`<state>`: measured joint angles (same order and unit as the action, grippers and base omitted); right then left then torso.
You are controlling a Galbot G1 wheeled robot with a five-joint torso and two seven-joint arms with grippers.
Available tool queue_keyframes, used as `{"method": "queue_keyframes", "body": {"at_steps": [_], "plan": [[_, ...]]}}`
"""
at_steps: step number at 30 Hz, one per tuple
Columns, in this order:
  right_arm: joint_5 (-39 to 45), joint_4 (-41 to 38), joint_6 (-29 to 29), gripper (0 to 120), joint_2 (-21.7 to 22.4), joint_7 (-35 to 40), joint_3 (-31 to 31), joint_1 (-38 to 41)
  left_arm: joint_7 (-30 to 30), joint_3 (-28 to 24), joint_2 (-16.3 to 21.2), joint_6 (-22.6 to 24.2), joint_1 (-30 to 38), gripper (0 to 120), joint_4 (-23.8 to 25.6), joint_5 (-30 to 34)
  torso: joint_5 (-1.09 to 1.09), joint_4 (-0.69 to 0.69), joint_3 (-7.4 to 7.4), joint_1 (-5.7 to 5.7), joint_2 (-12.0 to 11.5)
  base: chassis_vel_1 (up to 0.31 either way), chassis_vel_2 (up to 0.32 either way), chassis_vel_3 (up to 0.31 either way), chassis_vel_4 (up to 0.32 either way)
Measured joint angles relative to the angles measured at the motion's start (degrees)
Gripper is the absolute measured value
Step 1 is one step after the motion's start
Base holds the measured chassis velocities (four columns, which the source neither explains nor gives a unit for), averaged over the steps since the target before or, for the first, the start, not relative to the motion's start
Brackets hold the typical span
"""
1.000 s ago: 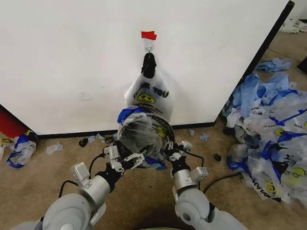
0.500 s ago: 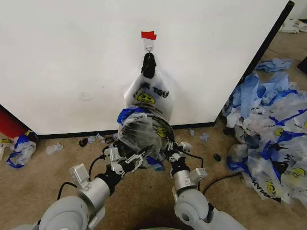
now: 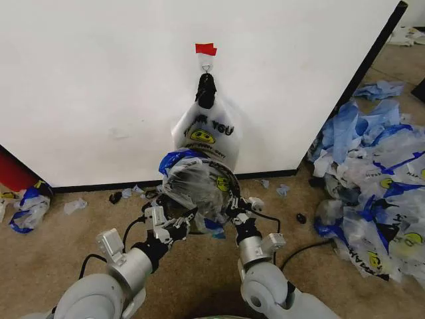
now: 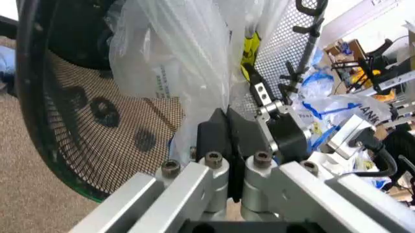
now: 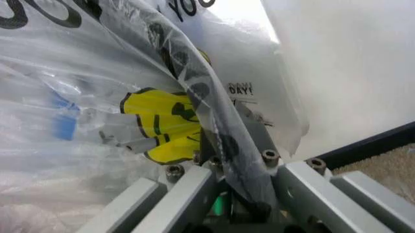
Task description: Pick up the garbage bag from the wall and place it over the trash bin.
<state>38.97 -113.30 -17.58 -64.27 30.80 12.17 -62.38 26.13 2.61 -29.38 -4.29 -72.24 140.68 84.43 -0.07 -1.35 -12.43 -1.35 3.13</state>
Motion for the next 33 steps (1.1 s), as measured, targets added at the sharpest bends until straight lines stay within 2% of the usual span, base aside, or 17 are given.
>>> {"method": "queue_keyframes", "body": {"at_steps": [13, 33], "plan": [[7.7, -2.0, 1.3, 0, 0.3, 3.3, -2.9, 0.7, 0.1, 0.1, -0.2, -0.1, -1.0, 0, 0.2, -0.9, 0.00, 0.01, 0.00, 0.00, 0.0, 0.000, 0.000, 0.000, 0.000], [15.3, -6.9, 4.8, 0, 4.2, 10.8, -5.7, 0.1, -0.2, 1.1, -0.3, -1.6, -0.7, 0, -1.5, -2.3, 0.00, 0.00, 0.00, 0.00, 0.0, 0.000, 0.000, 0.000, 0.000]]}}
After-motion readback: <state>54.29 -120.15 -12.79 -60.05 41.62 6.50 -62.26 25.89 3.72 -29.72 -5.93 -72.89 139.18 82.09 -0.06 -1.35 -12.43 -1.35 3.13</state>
